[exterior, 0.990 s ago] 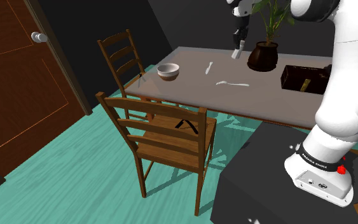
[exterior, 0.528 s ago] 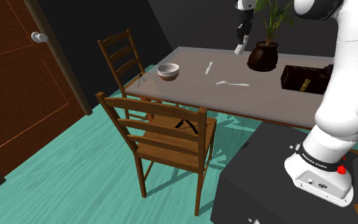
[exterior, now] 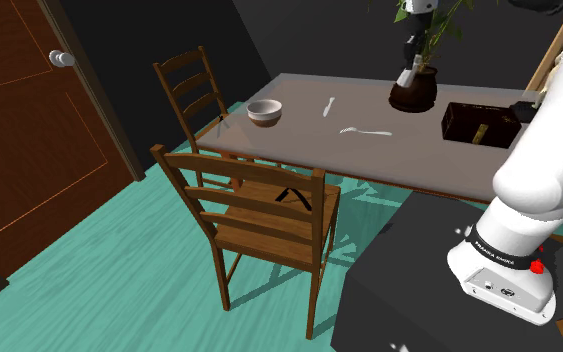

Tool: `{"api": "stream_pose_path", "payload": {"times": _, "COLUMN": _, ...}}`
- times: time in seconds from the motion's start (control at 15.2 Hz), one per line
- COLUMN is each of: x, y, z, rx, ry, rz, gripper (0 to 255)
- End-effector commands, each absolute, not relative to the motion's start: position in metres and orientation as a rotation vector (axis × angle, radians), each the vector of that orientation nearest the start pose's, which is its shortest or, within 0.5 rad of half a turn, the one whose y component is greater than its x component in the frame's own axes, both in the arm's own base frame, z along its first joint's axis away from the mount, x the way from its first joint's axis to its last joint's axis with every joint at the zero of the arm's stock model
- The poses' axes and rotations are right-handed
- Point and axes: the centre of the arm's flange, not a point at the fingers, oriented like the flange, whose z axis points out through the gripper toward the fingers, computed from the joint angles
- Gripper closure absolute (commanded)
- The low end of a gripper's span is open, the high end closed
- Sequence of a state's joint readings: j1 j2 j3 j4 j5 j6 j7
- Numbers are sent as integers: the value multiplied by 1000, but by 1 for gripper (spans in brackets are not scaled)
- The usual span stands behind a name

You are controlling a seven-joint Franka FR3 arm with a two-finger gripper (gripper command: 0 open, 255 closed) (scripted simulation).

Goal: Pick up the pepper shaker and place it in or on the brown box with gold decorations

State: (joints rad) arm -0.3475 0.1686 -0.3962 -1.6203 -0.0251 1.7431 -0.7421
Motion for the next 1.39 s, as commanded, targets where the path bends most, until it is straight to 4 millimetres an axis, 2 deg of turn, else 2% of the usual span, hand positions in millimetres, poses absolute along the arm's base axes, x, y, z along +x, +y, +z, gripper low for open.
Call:
{"api": "stream_pose_path", "payload": {"times": 0.0, "x": 431, "y": -413, "z": 528, "rx": -3182, "ry": -13, "rz": 135, "gripper": 255}}
{"api": "stream_pose_path", "payload": {"times": 1.25, "x": 199, "y": -514, "z": 542, "rx": -3182, "ry": -13, "rz": 135, "gripper": 255}}
{"api": "stream_pose_path", "payload": {"times": 1.32, "x": 199, "y": -514, "z": 537, "rx": -3182, "ry": -13, "rz": 135, "gripper": 255}}
